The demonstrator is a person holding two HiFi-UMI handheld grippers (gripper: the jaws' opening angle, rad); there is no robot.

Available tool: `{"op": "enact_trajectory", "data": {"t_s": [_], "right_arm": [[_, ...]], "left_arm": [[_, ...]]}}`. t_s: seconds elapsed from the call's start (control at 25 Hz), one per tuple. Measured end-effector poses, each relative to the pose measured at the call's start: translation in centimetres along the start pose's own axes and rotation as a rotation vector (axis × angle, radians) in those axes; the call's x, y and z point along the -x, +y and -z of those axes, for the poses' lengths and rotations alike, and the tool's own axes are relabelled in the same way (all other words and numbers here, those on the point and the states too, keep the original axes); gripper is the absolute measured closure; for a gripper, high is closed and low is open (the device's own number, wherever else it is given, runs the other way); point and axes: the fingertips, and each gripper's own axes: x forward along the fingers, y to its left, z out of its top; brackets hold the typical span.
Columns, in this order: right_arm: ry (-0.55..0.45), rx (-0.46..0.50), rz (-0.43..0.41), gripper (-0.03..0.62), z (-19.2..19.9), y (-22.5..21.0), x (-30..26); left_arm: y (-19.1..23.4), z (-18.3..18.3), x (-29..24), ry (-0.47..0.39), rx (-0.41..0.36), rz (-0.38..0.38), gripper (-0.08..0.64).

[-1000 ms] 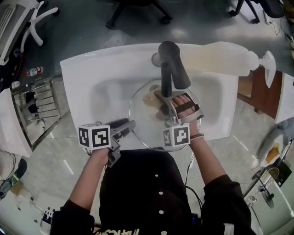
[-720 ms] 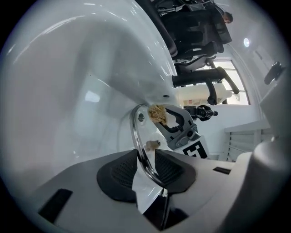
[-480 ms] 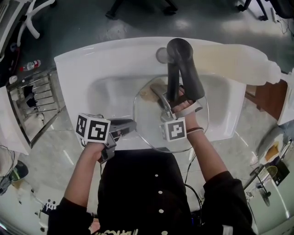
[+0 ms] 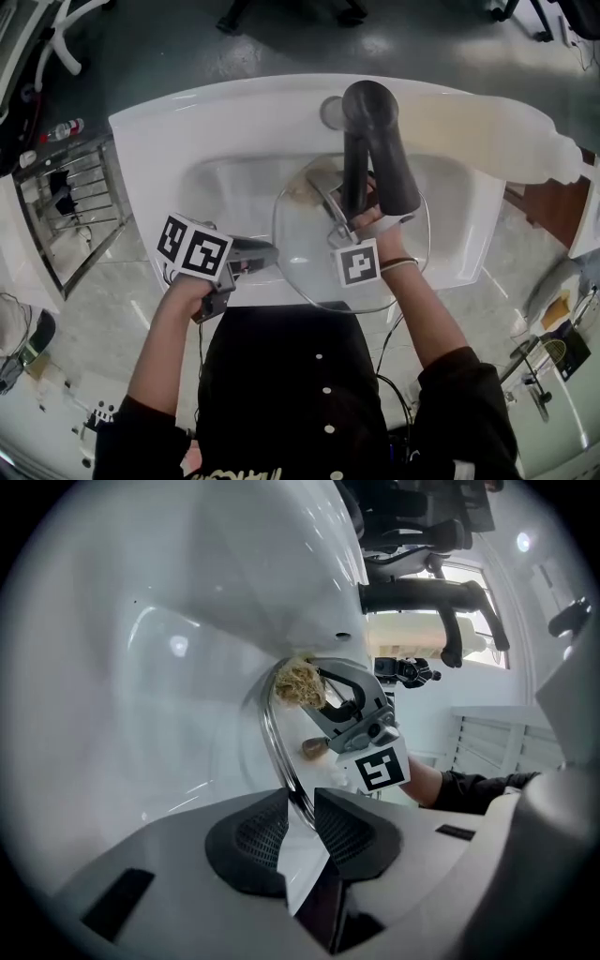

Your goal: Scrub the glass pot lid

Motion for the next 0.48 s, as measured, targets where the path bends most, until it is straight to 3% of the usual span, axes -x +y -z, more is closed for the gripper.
{"op": "enact_trajectory", "data": {"t_s": [0.28, 0.4, 0.48], "right_arm": [[-0.004, -0.006, -0.005, 0.443, 0.0, -0.1, 0.1], [-0.004, -0.016, -0.005, 0.442, 0.0, -0.2, 0.1], [-0.004, -0.022, -0.004, 0.443, -0.1, -0.2, 0.1]], "left_arm": [[0.5, -0.8, -0.2, -0.017, 0.137, 0.044, 0.444], [0.4, -1.5, -0.8, -0.033, 0.215, 0.073, 0.371], [0.0, -1.8, -1.2, -0.032, 0.236, 0.105, 0.393]]}}
